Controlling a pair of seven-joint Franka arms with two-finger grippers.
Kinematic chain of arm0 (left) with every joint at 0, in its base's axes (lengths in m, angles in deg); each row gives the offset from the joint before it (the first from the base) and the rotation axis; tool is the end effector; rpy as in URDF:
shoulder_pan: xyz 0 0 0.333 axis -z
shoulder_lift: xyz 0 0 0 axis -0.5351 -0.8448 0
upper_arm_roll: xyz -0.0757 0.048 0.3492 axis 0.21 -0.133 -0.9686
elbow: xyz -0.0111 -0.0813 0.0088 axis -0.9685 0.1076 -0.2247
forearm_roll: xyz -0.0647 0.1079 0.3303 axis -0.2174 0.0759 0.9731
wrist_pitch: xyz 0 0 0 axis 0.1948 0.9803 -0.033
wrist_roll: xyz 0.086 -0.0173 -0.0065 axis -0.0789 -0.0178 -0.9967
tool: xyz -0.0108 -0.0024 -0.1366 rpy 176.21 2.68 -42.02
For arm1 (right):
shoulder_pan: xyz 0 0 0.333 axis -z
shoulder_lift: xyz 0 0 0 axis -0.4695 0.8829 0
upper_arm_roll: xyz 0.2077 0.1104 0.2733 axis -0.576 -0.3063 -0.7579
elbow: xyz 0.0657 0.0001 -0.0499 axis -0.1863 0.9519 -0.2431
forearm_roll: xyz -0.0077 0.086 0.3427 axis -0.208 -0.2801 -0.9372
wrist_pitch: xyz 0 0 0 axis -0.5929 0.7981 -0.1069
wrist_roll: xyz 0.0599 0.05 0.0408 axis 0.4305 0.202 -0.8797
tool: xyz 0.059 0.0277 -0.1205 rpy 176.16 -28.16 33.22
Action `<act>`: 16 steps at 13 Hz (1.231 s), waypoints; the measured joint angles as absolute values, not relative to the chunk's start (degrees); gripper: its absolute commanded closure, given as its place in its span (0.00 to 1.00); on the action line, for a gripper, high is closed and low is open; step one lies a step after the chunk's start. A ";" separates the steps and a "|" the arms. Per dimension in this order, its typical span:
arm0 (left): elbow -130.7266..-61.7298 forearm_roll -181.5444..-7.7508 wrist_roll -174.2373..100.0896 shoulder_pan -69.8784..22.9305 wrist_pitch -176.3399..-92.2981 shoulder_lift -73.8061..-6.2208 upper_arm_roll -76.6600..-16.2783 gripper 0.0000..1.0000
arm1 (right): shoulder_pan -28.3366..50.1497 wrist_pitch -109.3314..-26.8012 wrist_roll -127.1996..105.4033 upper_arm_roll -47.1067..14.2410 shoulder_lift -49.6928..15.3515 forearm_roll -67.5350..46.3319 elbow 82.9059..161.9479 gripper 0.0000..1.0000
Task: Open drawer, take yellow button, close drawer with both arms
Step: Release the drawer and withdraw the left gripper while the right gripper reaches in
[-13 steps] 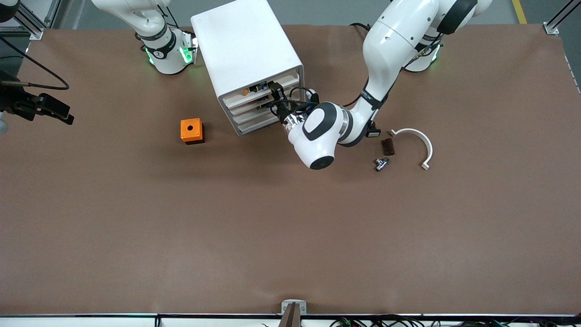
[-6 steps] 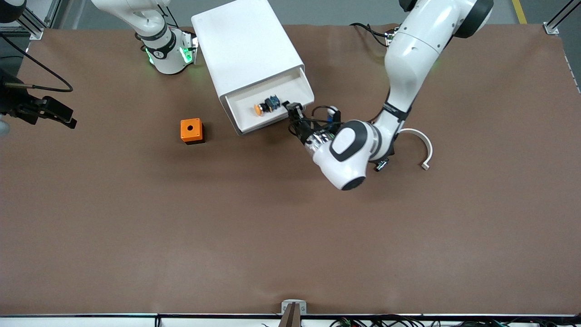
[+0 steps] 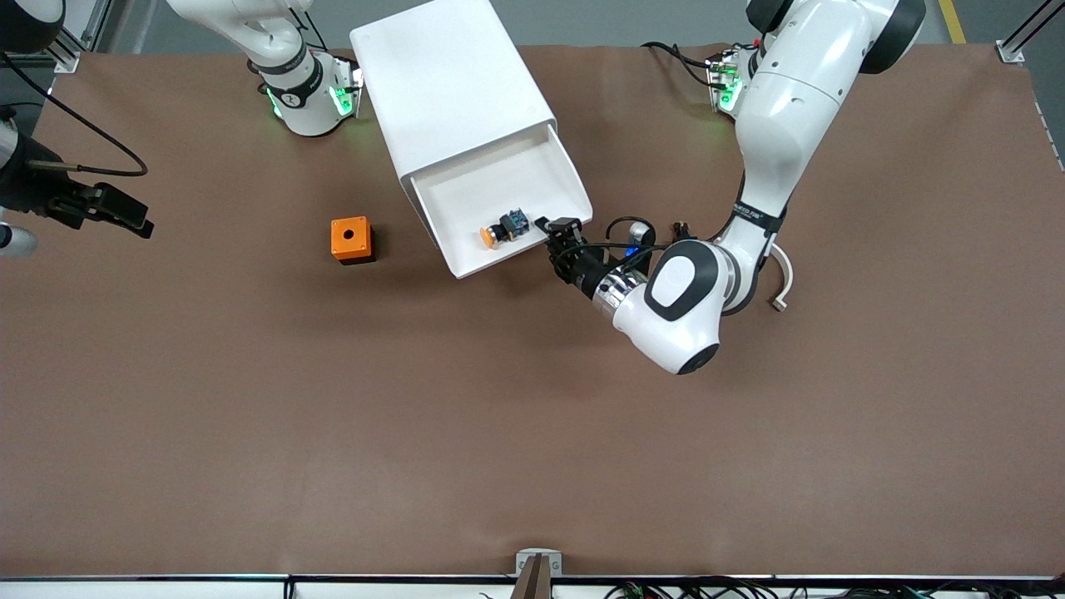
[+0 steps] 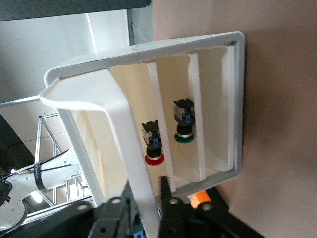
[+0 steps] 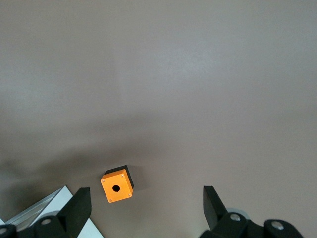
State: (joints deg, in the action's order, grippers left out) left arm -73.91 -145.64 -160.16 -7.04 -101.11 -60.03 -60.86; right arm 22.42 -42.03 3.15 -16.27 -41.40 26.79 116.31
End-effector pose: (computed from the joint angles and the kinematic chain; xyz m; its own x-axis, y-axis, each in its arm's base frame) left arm 0.5319 -0.4271 0.3153 -0.5671 0.7963 -0.2104 0.3795 0.0259 -0.9248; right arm 0.5062 -0.0017 0.6243 0.9866 -0.1573 -0.0444 -0.1568 -0.9875 0.0140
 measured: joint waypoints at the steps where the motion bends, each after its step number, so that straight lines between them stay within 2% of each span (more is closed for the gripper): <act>1: -73.47 -145.64 -159.99 -7.14 -101.14 -60.03 -61.56 0.01 | 22.41 -42.06 3.86 -16.28 -41.02 26.69 116.36 0.00; 7: -67.43 -142.13 -153.82 -8.15 -101.14 -59.12 -71.40 0.01 | 21.33 -41.88 15.35 -16.42 -39.55 24.15 116.39 0.00; 11: -66.57 -141.06 -140.41 -8.38 -101.02 -56.62 -81.00 0.00 | 15.82 -41.32 29.55 -16.64 -39.22 22.57 116.51 0.00; 16: -66.46 -129.19 -119.56 -8.43 -101.19 -52.24 -83.20 0.00 | 7.02 -42.92 51.86 -16.91 -36.33 21.33 117.24 0.00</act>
State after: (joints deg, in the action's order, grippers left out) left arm -66.46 -129.19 -119.56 -8.43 -101.19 -52.24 -83.20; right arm 7.02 -42.92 51.86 -16.91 -36.33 21.33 117.24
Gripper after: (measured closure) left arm 0.000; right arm 0.000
